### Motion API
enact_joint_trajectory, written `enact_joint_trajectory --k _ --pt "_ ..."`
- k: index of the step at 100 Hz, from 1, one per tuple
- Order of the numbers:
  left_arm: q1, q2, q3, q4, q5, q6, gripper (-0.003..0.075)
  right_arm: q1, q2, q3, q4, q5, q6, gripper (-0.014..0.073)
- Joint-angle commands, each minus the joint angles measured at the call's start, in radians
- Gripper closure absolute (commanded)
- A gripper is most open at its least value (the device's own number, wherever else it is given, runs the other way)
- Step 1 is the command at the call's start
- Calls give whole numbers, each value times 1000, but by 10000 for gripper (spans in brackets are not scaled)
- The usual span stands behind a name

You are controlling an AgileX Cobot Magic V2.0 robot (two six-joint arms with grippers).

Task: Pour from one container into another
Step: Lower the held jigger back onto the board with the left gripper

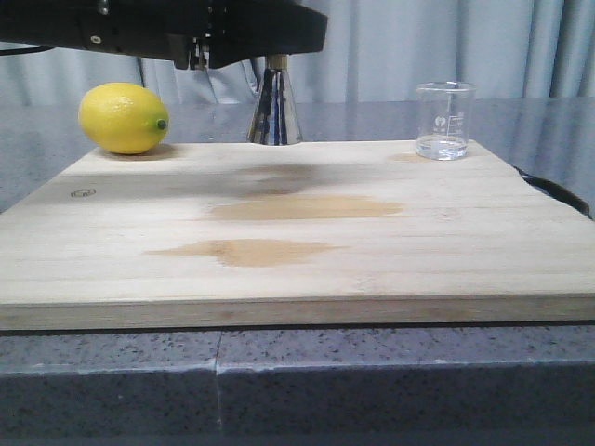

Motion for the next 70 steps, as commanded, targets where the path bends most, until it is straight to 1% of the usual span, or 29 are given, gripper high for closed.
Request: enact_joint_trajectory --k 1,15,52,70 --pt "-9 -40 -30 -92 95 3 502 2 -5 -24 -35 -65 -11 19" --pt "-9 -40 -30 -92 95 3 502 2 -5 -24 -60 -65 -11 19" --pt "-9 -40 -28 -92 111 -16 502 2 -5 -24 -61 -67 -11 19" --pt "-13 -40 -28 -62 111 -34 502 2 -5 -24 -62 -67 -11 19"
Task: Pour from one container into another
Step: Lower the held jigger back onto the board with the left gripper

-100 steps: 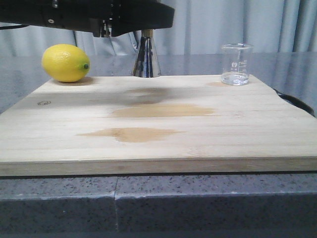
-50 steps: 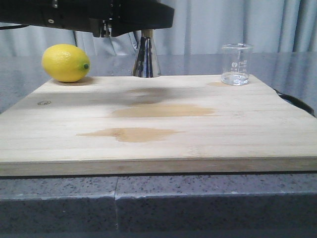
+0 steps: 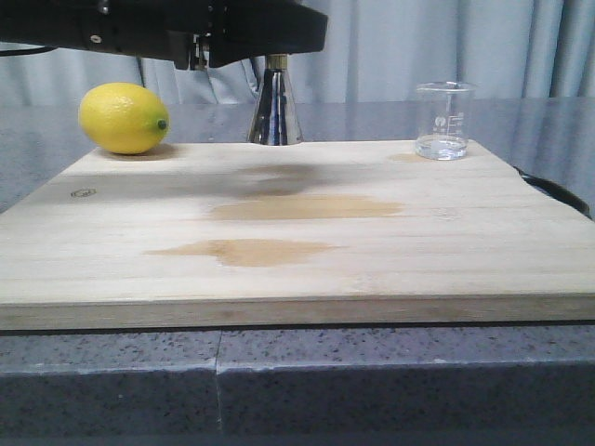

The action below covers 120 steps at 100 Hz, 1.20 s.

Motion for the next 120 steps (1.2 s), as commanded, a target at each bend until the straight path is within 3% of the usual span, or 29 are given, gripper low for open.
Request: enact_joint_trajectory --k 1,120 --pt "-13 -40 -28 -61 111 -14 502 2 -5 -26 -22 -69 -9 19" --pt "-9 31 -28 -43 75 51 502 2 -5 -26 -30 -69 -9 19"
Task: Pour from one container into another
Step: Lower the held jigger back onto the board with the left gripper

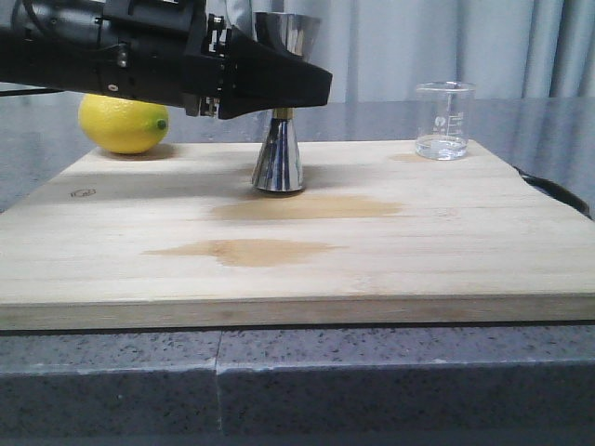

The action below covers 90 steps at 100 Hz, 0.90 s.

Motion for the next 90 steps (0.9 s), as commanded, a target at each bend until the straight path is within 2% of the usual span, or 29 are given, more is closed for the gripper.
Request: enact_joint_trajectory --k 1,12,58,90 --pt "-1 -46 -28 -58 77 4 502 2 -5 -26 -18 -69 -9 19" --pt "-1 -46 -28 -46 39 4 502 2 -5 -26 -18 -69 -9 19" --pt "-1 -46 -28 -3 51 4 495 2 -5 -26 -20 -71 -9 19" --pt "-1 -46 -28 18 50 4 354 2 -5 -26 -20 -95 -9 19"
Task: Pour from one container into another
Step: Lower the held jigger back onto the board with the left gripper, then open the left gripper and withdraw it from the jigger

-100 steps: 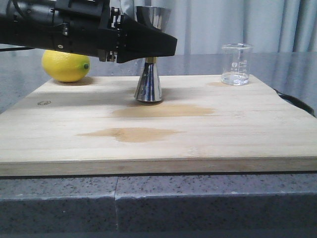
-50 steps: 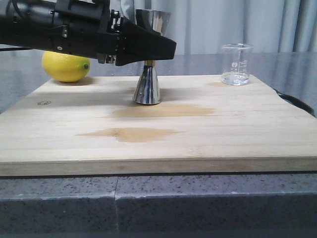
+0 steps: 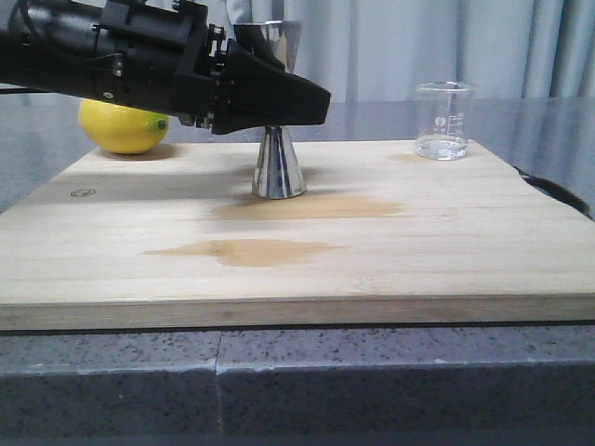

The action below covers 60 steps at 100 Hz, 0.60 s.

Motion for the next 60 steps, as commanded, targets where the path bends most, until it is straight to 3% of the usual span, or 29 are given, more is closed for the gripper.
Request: enact_joint_trajectory --k 1,27,60 --pt "-1 -46 -24 -53 52 0 351 2 -5 -26 -19 -85 -9 19" --pt "-1 -50 -24 -40 9 -25 133 2 -5 -26 -19 -91 -9 19" --pt "-1 -211 -24 255 -209 -322 120 2 -5 -26 -19 -91 -9 19"
